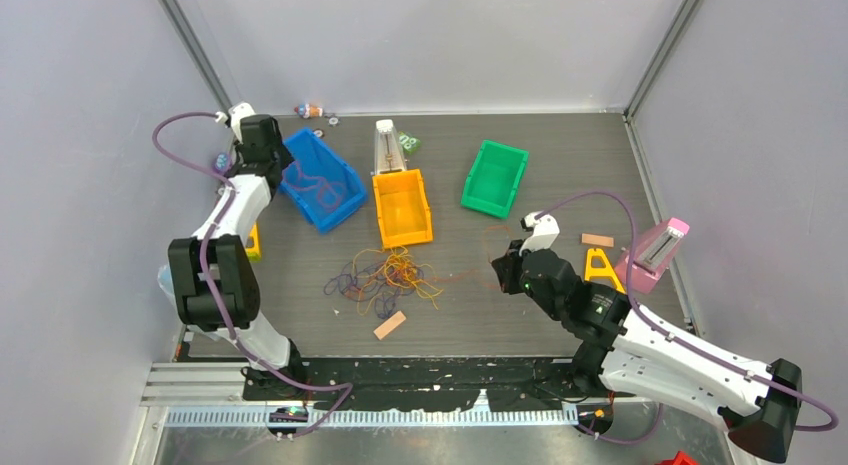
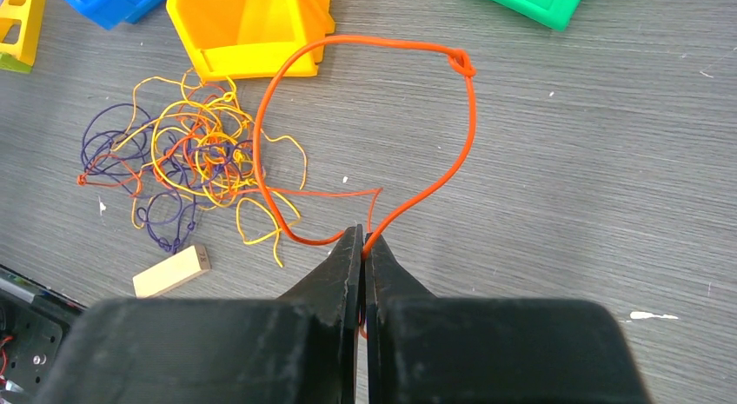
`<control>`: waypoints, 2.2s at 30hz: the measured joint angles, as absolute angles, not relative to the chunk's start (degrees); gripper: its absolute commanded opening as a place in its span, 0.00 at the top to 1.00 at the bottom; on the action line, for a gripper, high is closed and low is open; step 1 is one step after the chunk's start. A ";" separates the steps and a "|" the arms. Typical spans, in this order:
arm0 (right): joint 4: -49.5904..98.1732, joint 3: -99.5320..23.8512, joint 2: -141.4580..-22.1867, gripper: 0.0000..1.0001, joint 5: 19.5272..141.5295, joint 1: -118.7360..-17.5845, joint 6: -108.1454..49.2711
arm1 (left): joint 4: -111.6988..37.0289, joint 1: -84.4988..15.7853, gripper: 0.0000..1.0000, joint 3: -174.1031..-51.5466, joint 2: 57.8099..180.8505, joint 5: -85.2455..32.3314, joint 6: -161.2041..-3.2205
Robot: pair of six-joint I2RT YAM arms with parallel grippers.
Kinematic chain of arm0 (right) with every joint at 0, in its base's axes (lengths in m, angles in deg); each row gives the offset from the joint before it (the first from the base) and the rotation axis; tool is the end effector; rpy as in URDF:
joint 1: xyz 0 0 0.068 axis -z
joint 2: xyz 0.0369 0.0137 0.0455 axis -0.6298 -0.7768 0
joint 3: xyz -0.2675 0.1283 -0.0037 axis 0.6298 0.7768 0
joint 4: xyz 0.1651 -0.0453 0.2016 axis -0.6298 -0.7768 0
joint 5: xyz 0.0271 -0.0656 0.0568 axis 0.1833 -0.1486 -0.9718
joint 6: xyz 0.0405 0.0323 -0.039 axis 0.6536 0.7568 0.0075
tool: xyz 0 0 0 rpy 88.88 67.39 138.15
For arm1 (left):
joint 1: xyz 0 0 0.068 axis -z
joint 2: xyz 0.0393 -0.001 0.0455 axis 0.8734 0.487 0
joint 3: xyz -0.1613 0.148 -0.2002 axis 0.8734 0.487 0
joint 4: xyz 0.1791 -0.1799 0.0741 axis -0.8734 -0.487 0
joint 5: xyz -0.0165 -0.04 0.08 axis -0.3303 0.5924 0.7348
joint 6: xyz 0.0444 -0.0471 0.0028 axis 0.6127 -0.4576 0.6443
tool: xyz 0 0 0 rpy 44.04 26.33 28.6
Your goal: Untangle the cables
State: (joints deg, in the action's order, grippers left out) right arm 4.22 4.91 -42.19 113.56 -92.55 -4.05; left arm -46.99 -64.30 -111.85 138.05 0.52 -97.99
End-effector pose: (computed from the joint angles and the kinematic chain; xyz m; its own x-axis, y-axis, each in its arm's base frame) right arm 0.1141 0.1178 0.2684 -0.5142 0.1143 -0.8500 -0.2716 0.9184 0.2878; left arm 0.3961 0.0401 0.2981 -0.2967 -0.4539 -0.8402 -0.5283 0.8109 -0.2516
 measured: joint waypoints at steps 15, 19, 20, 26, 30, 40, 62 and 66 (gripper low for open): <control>-1.96 -16.12 -49.65 0.95 108.35 -92.03 -12.18 | -54.07 -54.68 0.00 -117.93 136.43 -5.40 -94.73; -3.54 -29.03 -52.53 0.95 107.13 -91.83 -17.16 | -52.89 -48.26 0.01 -109.63 124.78 -5.90 -94.49; -3.78 -31.94 -53.34 0.95 107.02 -91.79 -18.49 | -51.82 -46.20 0.02 -106.65 121.05 -6.80 -94.31; -4.67 -44.88 -58.24 0.95 106.45 -91.19 -24.07 | -32.98 -36.96 0.08 -86.04 106.16 -25.94 -94.34; -5.33 -49.99 -61.25 0.95 105.23 -90.91 -25.77 | -21.75 -34.79 0.09 -76.60 107.19 -36.44 -94.23; -6.14 -53.10 -63.81 0.95 101.73 -90.56 -26.14 | -3.49 -28.80 0.20 -71.92 113.24 -49.96 -92.94; -4.26 -49.25 -62.00 0.81 95.63 -88.75 -25.77 | 5.27 -20.80 1.00 -73.08 123.12 -53.64 -93.29; -0.35 -38.41 -58.21 0.32 84.25 -88.66 -24.83 | 1.84 -20.80 1.00 -75.77 121.90 -51.63 -92.54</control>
State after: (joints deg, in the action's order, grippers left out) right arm -0.35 -38.41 -58.21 84.25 -88.66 -24.83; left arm 1.84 -20.80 -75.77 121.90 -51.63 -92.54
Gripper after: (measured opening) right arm 0.325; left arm 0.006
